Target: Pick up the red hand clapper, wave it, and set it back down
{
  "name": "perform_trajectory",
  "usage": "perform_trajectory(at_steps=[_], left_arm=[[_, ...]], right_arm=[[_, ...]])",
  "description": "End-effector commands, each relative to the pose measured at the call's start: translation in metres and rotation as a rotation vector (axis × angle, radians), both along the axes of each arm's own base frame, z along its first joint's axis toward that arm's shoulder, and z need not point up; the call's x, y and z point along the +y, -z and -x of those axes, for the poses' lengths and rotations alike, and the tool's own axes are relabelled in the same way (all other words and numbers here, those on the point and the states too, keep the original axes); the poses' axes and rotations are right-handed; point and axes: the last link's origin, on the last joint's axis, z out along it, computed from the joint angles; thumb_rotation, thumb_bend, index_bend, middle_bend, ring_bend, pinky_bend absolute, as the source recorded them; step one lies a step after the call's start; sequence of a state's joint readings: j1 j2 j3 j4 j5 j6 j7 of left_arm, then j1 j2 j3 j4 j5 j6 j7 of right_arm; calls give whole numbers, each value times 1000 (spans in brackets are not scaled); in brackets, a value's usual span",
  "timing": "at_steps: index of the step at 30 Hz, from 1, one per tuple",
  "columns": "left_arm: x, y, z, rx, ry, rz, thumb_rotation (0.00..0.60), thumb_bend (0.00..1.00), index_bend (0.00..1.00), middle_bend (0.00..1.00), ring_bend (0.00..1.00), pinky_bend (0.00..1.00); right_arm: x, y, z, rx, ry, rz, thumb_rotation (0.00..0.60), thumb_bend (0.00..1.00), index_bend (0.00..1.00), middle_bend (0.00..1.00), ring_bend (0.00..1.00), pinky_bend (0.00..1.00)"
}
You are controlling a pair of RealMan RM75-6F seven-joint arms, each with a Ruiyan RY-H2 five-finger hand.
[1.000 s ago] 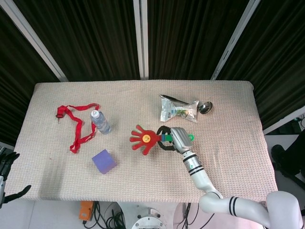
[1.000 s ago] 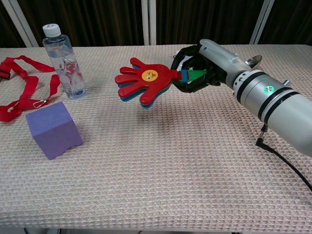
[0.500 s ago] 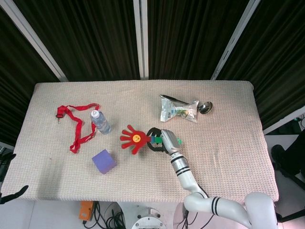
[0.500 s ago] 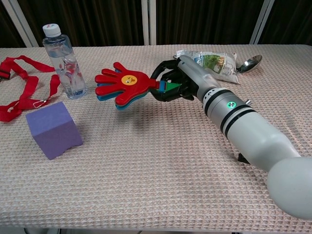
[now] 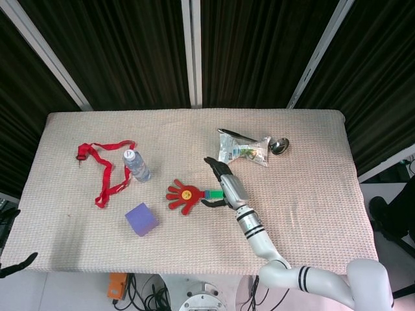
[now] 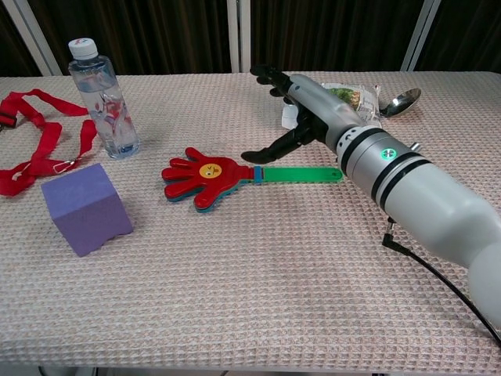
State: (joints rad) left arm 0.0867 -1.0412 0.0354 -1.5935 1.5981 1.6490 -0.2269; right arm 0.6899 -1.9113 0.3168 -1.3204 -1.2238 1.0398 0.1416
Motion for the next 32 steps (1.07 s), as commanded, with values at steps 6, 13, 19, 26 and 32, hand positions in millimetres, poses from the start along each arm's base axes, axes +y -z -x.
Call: perform_trajectory(at_steps=[6,13,19,26,32], left_arm=[[2,2,-2,8,5,3,600,133,102,66,0,64],[6,1,-7,34,15,-23,600,133,102,66,0,63],[7,3,-9,62,18,-26,600,132,102,66,0,62],[2,6,-6,103,12,-13,600,133,102,67,0,61],[5,7,-6,102,19,-11,600,133,102,67,0,60]], right_arm=[[25,-101,45,155,-85,245,600,122,0,0,0,0],[90,-178,138,809,57,372,600,152,0,0,0,0],[153,-215,204,850,254,375,600,152,0,0,0,0],[191,-237,245,803,374,447,600,153,0,0,0,0],[207,-236,257,804,389,451,600,156,0,0,0,0]])
